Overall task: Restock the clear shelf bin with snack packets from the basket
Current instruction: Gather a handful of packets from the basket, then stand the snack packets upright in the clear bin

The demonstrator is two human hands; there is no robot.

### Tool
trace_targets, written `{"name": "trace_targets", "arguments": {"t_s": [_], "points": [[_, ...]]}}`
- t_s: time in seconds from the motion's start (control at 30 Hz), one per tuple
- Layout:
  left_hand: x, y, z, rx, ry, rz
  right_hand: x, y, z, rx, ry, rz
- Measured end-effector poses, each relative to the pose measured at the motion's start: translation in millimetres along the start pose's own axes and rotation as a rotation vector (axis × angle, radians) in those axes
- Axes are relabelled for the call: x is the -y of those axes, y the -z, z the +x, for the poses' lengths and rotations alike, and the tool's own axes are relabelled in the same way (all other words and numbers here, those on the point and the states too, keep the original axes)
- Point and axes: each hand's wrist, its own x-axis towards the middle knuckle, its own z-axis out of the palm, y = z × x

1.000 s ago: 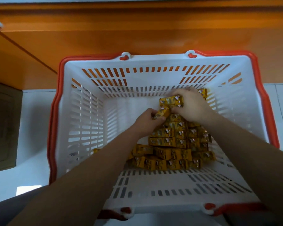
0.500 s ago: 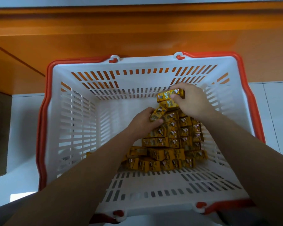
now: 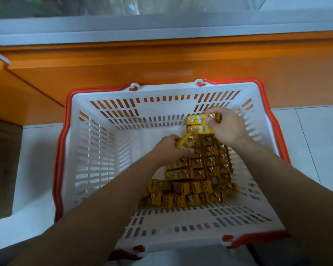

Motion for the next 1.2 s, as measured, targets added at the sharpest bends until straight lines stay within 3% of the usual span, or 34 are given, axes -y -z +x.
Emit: {"name": "trace_targets", "arguments": {"t_s": [0.3, 0.53, 0.73, 0.9, 1.2], "points": [[-28.6, 71.5, -88.0, -0.066, 0.024, -0.356, 37.8, 7.7, -54.5, 0.111, -0.343, 0.880], [-85.6, 132.0, -194.5, -0.149, -0.034, -0.312, 117.1, 62.5, -98.8, 0.218, -0.228, 0.980], [-140.7, 150.2, -273.9, -0.331, -0.225, -0.664, 192.2, 134.6, -147.0, 0.204, -0.059, 1.142], [-181.6, 140.9, -303.5, -0.515, -0.395, -0.863, 230.1, 147.0, -189.7, 0.232, 0.029, 1.197], [-192.3, 159.2, -303.9, -0.452, -0.404, -0.910, 250.7, 141.8, -184.4, 0.298, 0.143, 1.033]]}}
